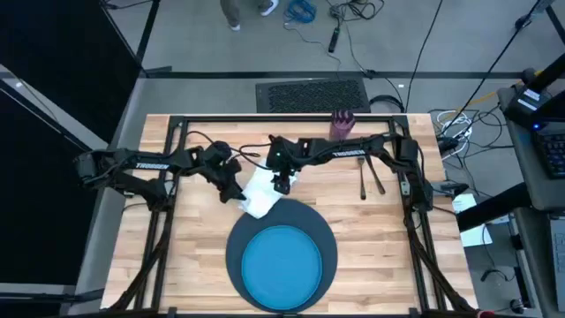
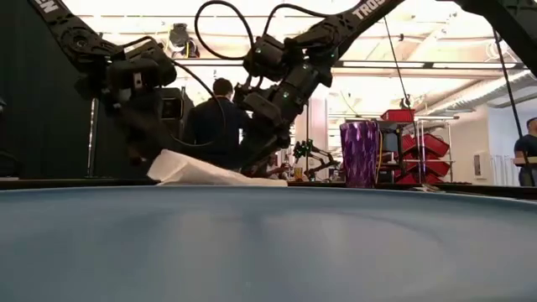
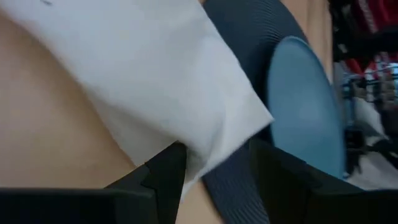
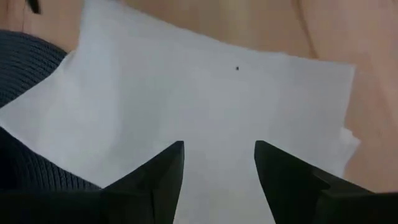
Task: Set table place
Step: Fold the table napkin, then move the table napkin beside the placemat
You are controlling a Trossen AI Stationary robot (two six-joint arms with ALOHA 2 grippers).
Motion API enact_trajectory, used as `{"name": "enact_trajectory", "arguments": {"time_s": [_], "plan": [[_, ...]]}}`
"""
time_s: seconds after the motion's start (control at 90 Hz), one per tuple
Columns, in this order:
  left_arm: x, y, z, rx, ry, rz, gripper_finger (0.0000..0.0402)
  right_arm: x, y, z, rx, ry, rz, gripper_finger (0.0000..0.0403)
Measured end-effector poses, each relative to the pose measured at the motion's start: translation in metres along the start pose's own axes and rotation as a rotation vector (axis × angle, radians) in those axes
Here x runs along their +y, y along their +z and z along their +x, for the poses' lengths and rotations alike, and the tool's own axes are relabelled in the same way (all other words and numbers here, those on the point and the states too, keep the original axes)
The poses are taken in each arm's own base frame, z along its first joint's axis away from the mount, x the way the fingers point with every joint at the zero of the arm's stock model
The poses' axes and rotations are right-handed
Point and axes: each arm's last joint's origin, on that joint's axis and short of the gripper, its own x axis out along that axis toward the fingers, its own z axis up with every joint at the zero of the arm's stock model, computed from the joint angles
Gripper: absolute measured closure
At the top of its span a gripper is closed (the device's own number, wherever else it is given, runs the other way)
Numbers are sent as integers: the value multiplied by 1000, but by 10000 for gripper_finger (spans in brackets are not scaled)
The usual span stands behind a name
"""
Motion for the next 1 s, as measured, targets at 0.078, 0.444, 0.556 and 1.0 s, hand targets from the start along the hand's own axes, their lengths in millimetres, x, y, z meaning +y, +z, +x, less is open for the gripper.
{"name": "enact_trajectory", "arguments": {"time_s": [0.078, 0.444, 0.556, 1.0], "plan": [[-1, 0, 0, 16, -42, -34, 239, -4, -5, 1, 15, -4, 12, 220], [2, -15, -1, 140, -36, -202, 239, -33, -21, 4, 39, -85, 107, 220], [2, -16, -1, 153, -30, -200, 239, -35, -21, 3, 32, -85, 109, 220], [3, -27, -11, 199, 207, -105, 239, -36, -19, 3, 16, -92, 102, 220]]}}
